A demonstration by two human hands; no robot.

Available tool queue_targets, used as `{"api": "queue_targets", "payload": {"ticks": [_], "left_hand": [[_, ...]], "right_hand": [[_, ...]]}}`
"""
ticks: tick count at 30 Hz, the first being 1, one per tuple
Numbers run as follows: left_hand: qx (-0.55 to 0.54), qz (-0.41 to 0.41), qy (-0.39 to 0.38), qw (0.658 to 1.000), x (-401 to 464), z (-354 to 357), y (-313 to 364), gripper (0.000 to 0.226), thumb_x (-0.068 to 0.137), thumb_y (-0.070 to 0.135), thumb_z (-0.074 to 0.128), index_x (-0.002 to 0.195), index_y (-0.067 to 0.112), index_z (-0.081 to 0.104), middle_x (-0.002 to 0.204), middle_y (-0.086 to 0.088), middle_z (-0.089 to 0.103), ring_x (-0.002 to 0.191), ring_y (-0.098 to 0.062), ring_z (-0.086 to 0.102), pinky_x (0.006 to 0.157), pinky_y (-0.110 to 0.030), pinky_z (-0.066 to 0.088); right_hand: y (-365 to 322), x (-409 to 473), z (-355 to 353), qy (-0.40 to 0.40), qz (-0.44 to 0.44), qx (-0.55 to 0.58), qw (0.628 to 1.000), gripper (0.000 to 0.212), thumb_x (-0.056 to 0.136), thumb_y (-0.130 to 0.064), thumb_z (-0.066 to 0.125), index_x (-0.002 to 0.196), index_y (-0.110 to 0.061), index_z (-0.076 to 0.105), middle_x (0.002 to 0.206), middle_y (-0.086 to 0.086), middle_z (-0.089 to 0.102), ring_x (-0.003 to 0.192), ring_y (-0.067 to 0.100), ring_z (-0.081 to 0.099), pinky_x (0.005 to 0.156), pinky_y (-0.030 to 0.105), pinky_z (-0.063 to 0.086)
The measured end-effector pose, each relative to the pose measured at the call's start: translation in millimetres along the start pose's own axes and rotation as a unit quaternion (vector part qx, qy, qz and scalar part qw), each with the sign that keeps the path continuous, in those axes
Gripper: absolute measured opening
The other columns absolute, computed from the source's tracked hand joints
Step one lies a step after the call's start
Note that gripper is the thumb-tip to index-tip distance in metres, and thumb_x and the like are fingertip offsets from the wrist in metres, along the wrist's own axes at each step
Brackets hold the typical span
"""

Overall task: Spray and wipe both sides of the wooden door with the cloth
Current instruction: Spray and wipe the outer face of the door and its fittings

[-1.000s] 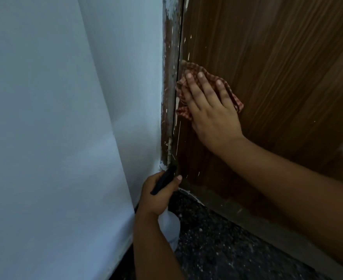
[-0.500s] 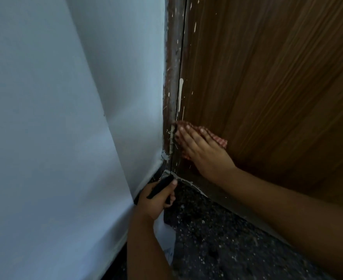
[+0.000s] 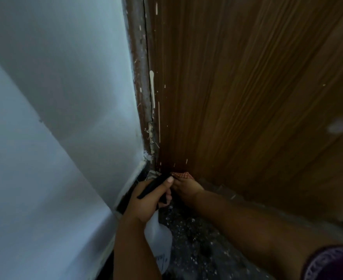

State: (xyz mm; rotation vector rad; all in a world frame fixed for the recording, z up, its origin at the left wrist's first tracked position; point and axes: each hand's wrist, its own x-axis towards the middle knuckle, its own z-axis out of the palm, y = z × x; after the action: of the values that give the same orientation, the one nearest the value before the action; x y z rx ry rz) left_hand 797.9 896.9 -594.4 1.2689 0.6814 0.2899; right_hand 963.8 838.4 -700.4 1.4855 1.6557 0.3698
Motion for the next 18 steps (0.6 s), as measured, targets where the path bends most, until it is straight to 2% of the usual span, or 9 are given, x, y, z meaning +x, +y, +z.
{"api": "queue_targets", "payload": {"ticks": [2, 3, 5, 7, 10, 12, 14, 16, 18], "left_hand": [[0.013, -0.003, -0.021, 1.000, 2.0, 4.8, -0.3, 0.040, 0.075, 0.044, 0.071, 0.087, 0.006, 0.073, 0.072, -0.010, 0.066, 0.071, -0.023, 0.065, 0.079, -0.041, 0.058], [0.026, -0.002, -0.031, 0.999, 3.6, 7.3, -1.6, 0.042, 0.074, 0.045, 0.071, 0.088, 0.006, 0.074, 0.072, -0.010, 0.066, 0.071, -0.023, 0.065, 0.079, -0.042, 0.057], [0.035, -0.003, -0.040, 0.999, 4.6, 15.6, -3.3, 0.044, 0.073, 0.045, 0.073, 0.086, 0.003, 0.073, 0.071, -0.010, 0.066, 0.071, -0.024, 0.064, 0.079, -0.044, 0.057], [0.033, -0.003, -0.045, 0.998, 2.5, 24.8, -3.3, 0.040, 0.074, 0.043, 0.074, 0.079, 0.004, 0.070, 0.069, -0.010, 0.065, 0.070, -0.024, 0.064, 0.077, -0.041, 0.056], [0.045, 0.003, -0.061, 0.997, 1.0, 41.7, -6.3, 0.024, 0.085, 0.029, 0.075, 0.077, 0.008, 0.070, 0.069, -0.008, 0.065, 0.073, -0.024, 0.065, 0.076, -0.038, 0.055], [0.068, 0.000, -0.072, 0.995, -0.4, 51.1, -9.6, 0.019, 0.091, 0.022, 0.072, 0.077, 0.009, 0.070, 0.067, -0.006, 0.064, 0.074, -0.023, 0.065, 0.078, -0.040, 0.056], [0.087, -0.003, -0.075, 0.993, -3.9, 57.8, -11.4, 0.024, 0.094, 0.021, 0.069, 0.075, 0.007, 0.068, 0.063, -0.005, 0.062, 0.068, -0.021, 0.063, 0.071, -0.034, 0.055], [0.095, -0.008, -0.078, 0.992, -6.3, 59.1, -14.0, 0.030, 0.095, 0.019, 0.067, 0.070, 0.003, 0.064, 0.059, -0.006, 0.060, 0.061, -0.020, 0.060, 0.064, -0.027, 0.053], [0.102, -0.020, -0.079, 0.991, -6.2, 57.3, -18.2, 0.031, 0.094, 0.018, 0.068, 0.067, 0.004, 0.063, 0.058, -0.006, 0.060, 0.059, -0.020, 0.060, 0.063, -0.027, 0.053]], "right_hand": [[5.8, -26.9, 6.6, -0.029, -0.046, 0.015, 0.998, 0.064, 0.105, -0.027, 0.034, 0.155, -0.002, 0.001, 0.165, 0.011, 0.001, 0.152, 0.028, -0.002, 0.120, 0.042, -0.005], [11.6, -41.7, 5.0, -0.015, -0.035, 0.038, 0.999, 0.064, 0.105, -0.026, 0.033, 0.154, -0.001, 0.001, 0.165, 0.011, 0.000, 0.152, 0.029, -0.002, 0.120, 0.042, -0.006], [27.2, -75.1, -0.7, 0.026, 0.003, 0.081, 0.996, 0.065, 0.104, -0.027, 0.033, 0.155, -0.004, -0.001, 0.164, 0.012, -0.007, 0.151, 0.030, -0.006, 0.119, 0.045, -0.013], [48.6, -107.8, -14.2, 0.104, 0.081, 0.080, 0.988, 0.071, 0.101, -0.037, 0.038, 0.157, -0.009, 0.004, 0.161, 0.012, -0.011, 0.151, 0.031, -0.008, 0.113, 0.047, -0.023], [108.4, -145.7, -61.3, 0.249, 0.259, 0.043, 0.932, 0.080, 0.092, -0.040, 0.047, 0.158, -0.011, 0.010, 0.163, 0.013, 0.003, 0.149, 0.033, 0.000, 0.115, 0.049, -0.016], [153.1, -167.8, -105.0, 0.327, 0.383, 0.071, 0.861, 0.076, 0.094, -0.040, 0.044, 0.158, -0.013, 0.012, 0.164, 0.012, 0.011, 0.149, 0.034, 0.007, 0.118, 0.047, -0.005], [182.9, -178.5, -130.5, 0.365, 0.446, 0.091, 0.812, 0.071, 0.098, -0.040, 0.042, 0.158, -0.014, 0.014, 0.164, 0.010, 0.013, 0.151, 0.034, 0.010, 0.120, 0.048, 0.001], [186.4, -180.1, -137.5, 0.359, 0.460, 0.084, 0.807, 0.068, 0.099, -0.038, 0.042, 0.158, -0.014, 0.016, 0.164, 0.010, 0.014, 0.151, 0.033, 0.012, 0.120, 0.048, 0.003], [178.5, -177.9, -131.3, 0.344, 0.447, 0.071, 0.822, 0.067, 0.100, -0.036, 0.040, 0.158, -0.013, 0.014, 0.164, 0.011, 0.014, 0.151, 0.032, 0.012, 0.120, 0.047, 0.004]]}}
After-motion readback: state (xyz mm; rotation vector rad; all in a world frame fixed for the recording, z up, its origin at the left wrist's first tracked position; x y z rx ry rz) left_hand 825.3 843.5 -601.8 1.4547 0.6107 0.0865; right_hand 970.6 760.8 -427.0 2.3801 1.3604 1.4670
